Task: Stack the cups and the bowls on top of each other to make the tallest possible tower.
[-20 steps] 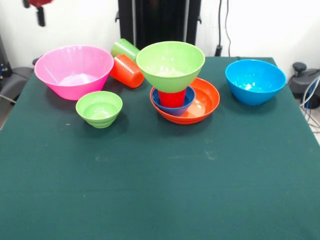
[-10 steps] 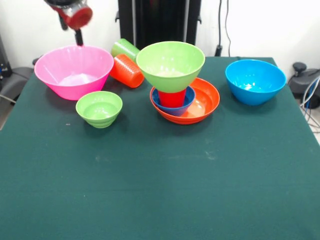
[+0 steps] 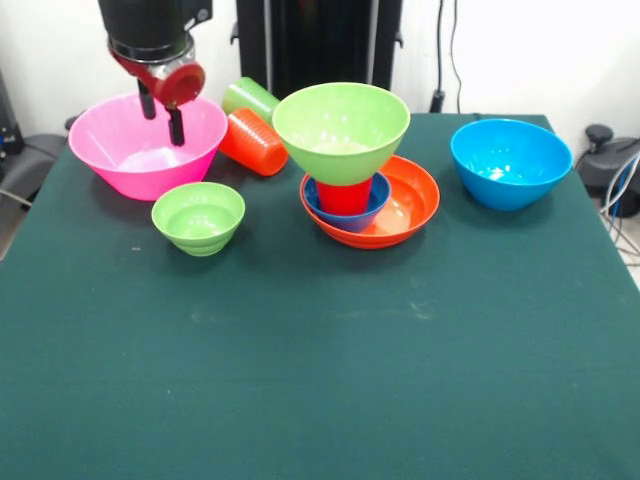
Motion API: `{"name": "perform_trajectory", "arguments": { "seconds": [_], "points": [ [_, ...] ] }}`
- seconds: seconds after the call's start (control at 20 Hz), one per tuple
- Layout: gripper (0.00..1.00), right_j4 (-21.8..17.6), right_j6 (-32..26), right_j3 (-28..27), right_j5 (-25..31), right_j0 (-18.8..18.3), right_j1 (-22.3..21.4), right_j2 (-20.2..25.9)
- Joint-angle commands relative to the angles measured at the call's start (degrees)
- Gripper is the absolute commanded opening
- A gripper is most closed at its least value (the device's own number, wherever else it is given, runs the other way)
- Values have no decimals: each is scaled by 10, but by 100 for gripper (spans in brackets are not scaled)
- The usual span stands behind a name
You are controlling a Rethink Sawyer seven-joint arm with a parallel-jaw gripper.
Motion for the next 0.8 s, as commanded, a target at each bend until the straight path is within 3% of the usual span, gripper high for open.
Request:
{"name": "perform_trajectory", "arguments": {
  "seconds": [0.05, 0.35, 0.65, 0.8],
  "points": [
    [100, 6, 37, 45, -10, 6, 7, 80],
    [100, 7, 36, 65, -13, 4, -2, 84],
    [100, -2, 52, 59, -6, 32, -6, 69],
    [100, -11, 58, 68, -47, 39, 8, 64]
  ]
}}
